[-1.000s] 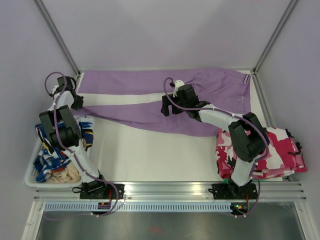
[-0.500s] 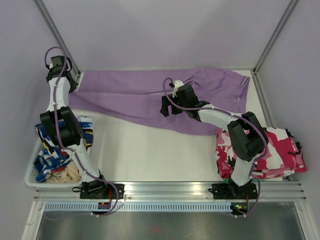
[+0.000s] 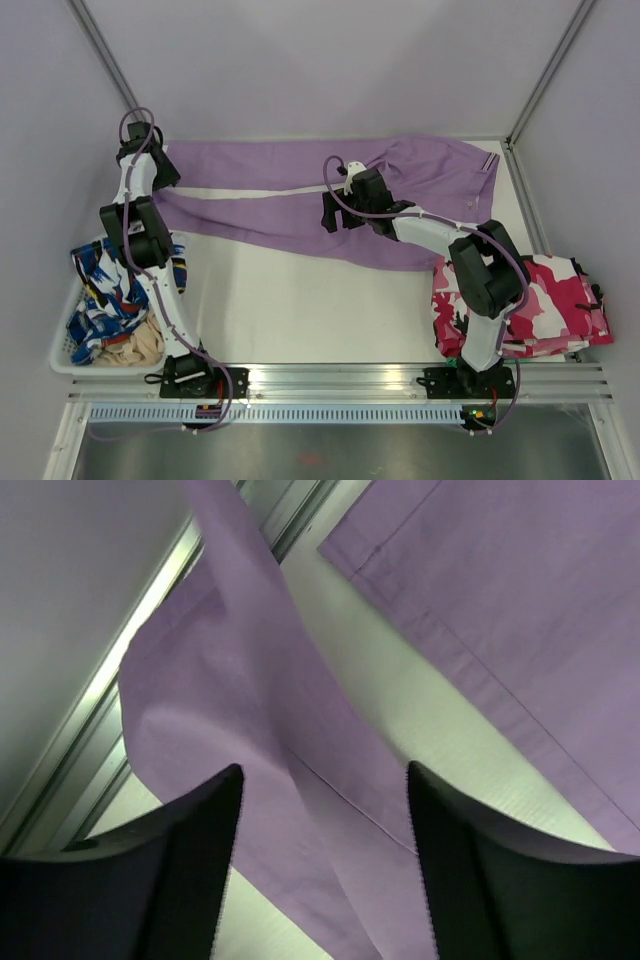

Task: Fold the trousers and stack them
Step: Flatten the trousers out

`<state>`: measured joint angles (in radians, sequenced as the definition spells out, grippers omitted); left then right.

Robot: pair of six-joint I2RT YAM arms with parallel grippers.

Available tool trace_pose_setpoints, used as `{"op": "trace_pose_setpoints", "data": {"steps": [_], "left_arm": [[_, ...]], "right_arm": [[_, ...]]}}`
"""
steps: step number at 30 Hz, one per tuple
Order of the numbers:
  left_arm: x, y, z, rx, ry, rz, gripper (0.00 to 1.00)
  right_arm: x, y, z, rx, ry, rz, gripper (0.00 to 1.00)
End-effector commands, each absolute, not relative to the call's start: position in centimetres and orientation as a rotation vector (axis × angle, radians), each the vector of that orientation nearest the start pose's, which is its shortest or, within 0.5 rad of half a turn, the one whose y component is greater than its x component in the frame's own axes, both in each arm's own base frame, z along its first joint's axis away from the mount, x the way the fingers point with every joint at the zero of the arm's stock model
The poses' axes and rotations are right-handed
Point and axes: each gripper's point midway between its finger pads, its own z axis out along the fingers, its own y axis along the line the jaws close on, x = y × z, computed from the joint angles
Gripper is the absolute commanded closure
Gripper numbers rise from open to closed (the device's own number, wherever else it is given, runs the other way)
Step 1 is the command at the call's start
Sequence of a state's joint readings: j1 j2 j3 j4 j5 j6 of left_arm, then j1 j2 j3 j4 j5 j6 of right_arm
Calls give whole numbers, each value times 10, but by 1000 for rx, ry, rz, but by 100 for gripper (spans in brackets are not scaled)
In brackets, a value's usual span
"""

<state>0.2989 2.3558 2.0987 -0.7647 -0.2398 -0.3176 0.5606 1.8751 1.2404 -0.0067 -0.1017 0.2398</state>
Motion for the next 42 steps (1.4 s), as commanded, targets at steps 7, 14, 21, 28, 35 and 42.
{"op": "trace_pose_setpoints", "data": {"steps": [7,14,21,28,35,42], "left_arm": [[489,170,184,-816,2128,189,0],[454,117,158,-733,2186,-75,8],[452,111,125,-515,2318,-73,24],[437,113,95,-571,2411,-42,33],[418,123,77,-732,2397,51,38],[374,140,63,-964,2362,102,42]], "right_arm": [[418,296,112,-379,2178,579,2],[406,287,138,-296,2164,602,2],[388,243,183,-64,2086,511,2],[370,225,179,-2,2094,495,2],[365,225,179,23,2090,518,2],[356,220,169,24,2082,529,2]]}}
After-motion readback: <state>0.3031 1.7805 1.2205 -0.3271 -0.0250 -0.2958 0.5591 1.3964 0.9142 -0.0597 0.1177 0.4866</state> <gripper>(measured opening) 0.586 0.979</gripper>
